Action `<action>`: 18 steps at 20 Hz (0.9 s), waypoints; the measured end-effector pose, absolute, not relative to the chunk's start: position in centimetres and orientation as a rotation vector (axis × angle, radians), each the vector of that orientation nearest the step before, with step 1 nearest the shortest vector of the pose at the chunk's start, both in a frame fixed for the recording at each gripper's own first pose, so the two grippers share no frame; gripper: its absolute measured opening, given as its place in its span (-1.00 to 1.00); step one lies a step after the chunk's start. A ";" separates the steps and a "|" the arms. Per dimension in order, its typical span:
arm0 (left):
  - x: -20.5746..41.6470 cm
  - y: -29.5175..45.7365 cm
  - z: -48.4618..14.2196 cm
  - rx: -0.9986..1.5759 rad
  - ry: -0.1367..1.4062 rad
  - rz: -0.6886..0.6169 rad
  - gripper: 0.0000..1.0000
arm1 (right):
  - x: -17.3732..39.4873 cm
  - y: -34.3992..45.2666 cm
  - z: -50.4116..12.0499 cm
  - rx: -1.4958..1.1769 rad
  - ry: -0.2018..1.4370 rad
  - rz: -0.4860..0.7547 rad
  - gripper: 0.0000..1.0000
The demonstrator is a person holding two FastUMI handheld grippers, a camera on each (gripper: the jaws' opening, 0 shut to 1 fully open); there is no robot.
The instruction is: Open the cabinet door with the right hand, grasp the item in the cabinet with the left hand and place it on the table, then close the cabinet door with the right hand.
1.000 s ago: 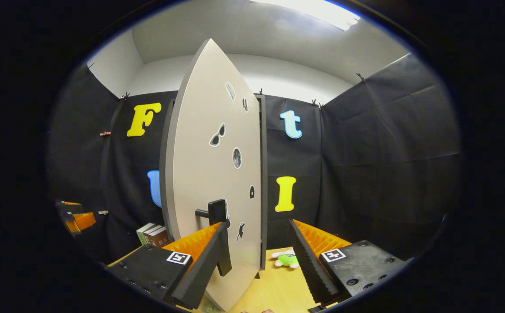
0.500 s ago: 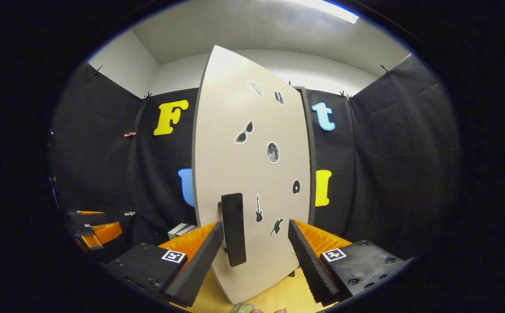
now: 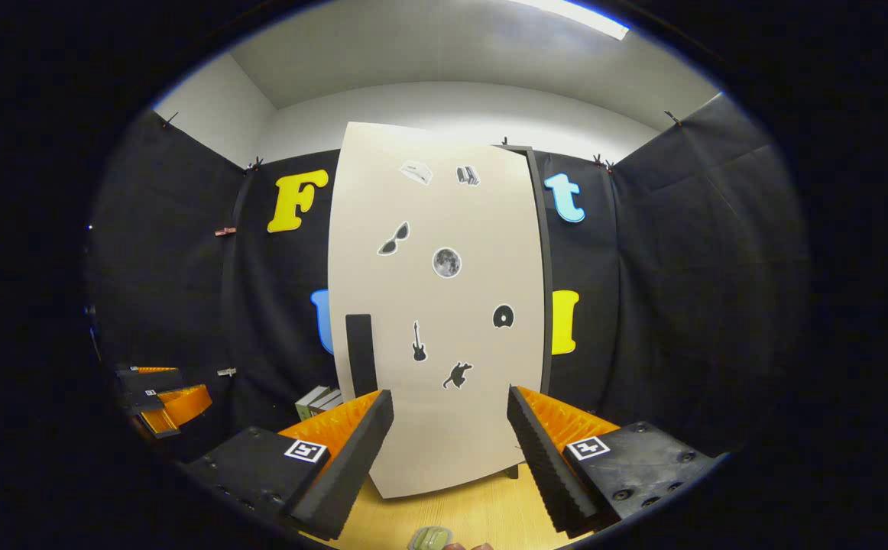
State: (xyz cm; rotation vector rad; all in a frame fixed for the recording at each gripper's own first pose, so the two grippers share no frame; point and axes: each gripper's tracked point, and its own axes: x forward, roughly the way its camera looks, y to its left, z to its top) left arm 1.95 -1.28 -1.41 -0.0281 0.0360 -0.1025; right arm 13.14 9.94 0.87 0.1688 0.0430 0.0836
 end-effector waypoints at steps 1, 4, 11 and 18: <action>2.0 -1.4 -1.4 -0.029 0.037 -0.102 0.92 | 12.9 9.9 0.8 0.164 0.045 0.082 0.95; 2.1 -1.5 -1.2 -0.025 0.032 -0.100 0.92 | 12.8 9.9 0.9 0.146 0.035 0.080 0.95; 2.0 -1.4 -0.8 -0.024 0.020 -0.087 0.92 | 12.4 10.3 0.2 0.117 0.042 0.081 0.95; 1.9 -1.3 -0.6 -0.027 0.011 -0.080 0.92 | 11.7 10.5 -0.2 0.081 0.040 0.081 0.95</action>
